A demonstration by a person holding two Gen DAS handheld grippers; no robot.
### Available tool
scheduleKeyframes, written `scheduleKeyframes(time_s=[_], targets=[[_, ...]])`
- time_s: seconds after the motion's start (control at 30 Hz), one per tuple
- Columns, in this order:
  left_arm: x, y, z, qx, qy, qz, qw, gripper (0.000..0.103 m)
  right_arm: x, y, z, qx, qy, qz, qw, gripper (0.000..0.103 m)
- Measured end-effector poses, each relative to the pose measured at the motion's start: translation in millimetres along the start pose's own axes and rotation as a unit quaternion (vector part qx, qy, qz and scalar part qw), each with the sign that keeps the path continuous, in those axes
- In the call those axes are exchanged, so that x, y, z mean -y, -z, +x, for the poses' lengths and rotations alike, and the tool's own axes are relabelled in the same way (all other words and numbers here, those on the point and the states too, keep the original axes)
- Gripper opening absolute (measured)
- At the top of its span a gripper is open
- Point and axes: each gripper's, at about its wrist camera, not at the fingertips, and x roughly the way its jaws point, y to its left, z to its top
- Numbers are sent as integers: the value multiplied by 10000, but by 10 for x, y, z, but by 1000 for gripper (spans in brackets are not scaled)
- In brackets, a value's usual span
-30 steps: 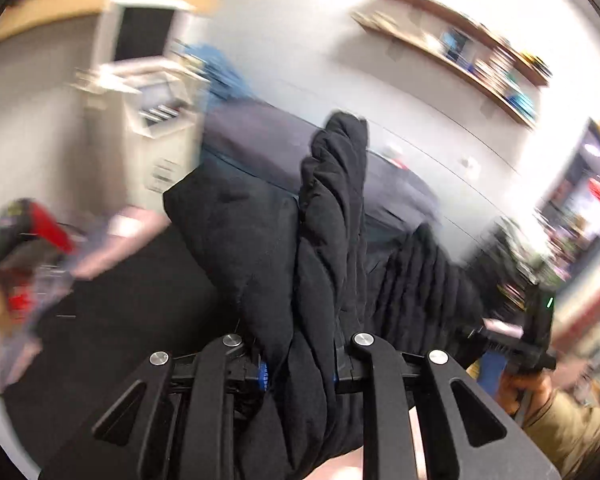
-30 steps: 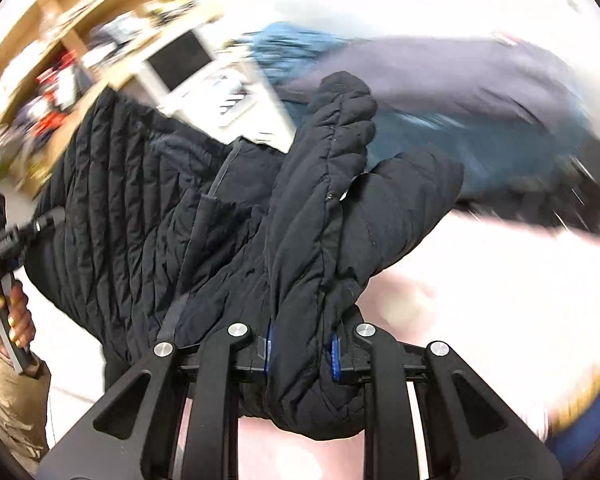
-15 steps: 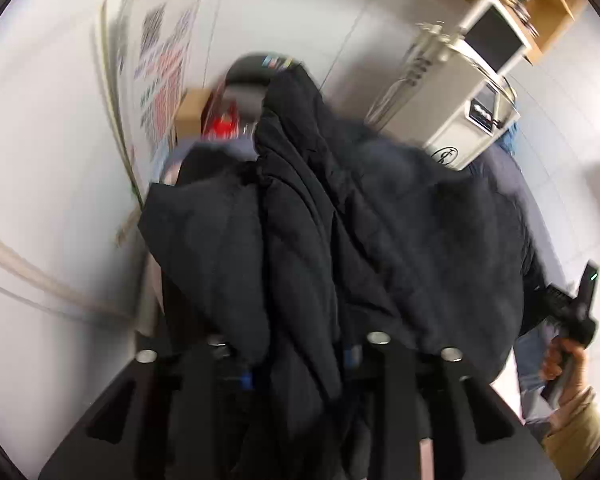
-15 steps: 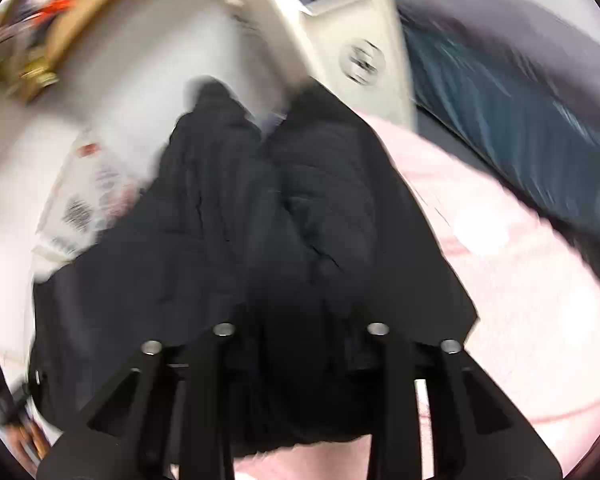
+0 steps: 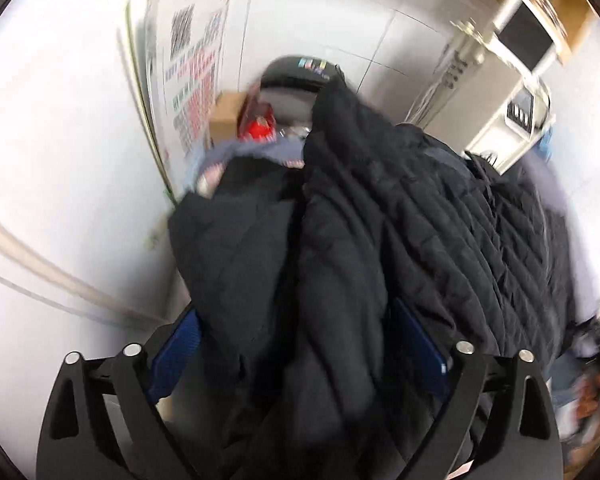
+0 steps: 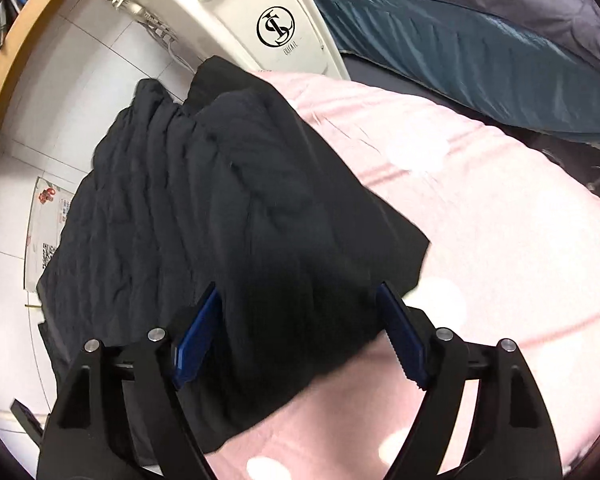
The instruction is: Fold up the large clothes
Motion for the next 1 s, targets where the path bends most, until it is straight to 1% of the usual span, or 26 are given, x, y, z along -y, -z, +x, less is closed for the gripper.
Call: scheduleKeyframes(time_s=[0.03, 0.07, 0.13, 0.17, 0.23, 0.3, 0.33, 0.47, 0.53, 0.57, 0.63, 0.67, 0.7, 0.8, 0.83, 0.87, 0.93, 1.0], targets=[[111, -12, -103, 154, -210, 294, 9992, 97, -48, 54, -74, 36, 111, -139, 9998, 79], [198, -16, -189, 316, -326, 480, 9978, 97, -106, 104, -136, 53, 232, -285, 9993, 81], [391, -20, -374, 703, -558, 816, 9926, 97, -205, 218, -287, 97, 263, -570, 9980, 86], [529, -8, -488, 940, -713, 1058, 9874, 97, -283, 285, -362, 106, 239, -746, 9969, 88], [791, 24, -661, 1222, -877, 1503, 9771, 97, -404, 412, -481, 108, 351, -1039, 9939, 89], [1026, 61, -765, 1319, -926, 1842, 9696, 97, -520, 562, -585, 101, 433, -1320, 9902, 89], [1149, 96, -801, 1308, -903, 2029, 9662, 97, -581, 632, -611, 86, 434, -1408, 9891, 89], [1509, 312, -837, 1147, -911, 2488, 9574, 97, -762, 923, -690, -23, 510, -1764, 9830, 90], [1620, 439, -818, 1025, -926, 2647, 9544, 97, -841, 1118, -700, -29, 696, -2021, 9769, 90], [1655, 521, -813, 921, -884, 2697, 9544, 97, -883, 1212, -698, -44, 807, -2151, 9732, 90], [1693, 620, -792, 682, -738, 2686, 9580, 97, -958, 1388, -709, -69, 965, -2392, 9661, 90], [1693, 675, -780, 482, -590, 2614, 9622, 97, -979, 1420, -709, -58, 996, -2450, 9644, 90], [1666, 720, -787, 380, -519, 2560, 9645, 97, -1005, 1470, -730, -48, 1017, -2507, 9627, 90], [1615, 813, -744, 23, -436, 2354, 9709, 97, -1124, 1581, -818, -18, 1015, -2727, 9567, 90], [1601, 836, -744, -51, -440, 2297, 9723, 97, -1176, 1605, -853, 18, 1039, -2833, 9534, 90], [1571, 850, -749, -117, -531, 2228, 9733, 97, -1228, 1624, -882, 42, 1064, -2939, 9499, 90], [1563, 891, -786, -122, -771, 2186, 9727, 97, -1333, 1601, -898, 77, 1091, -3116, 9439, 90], [1563, 901, -827, -118, -699, 2210, 9727, 97, -1379, 1576, -892, 111, 1117, -3202, 9407, 90]])
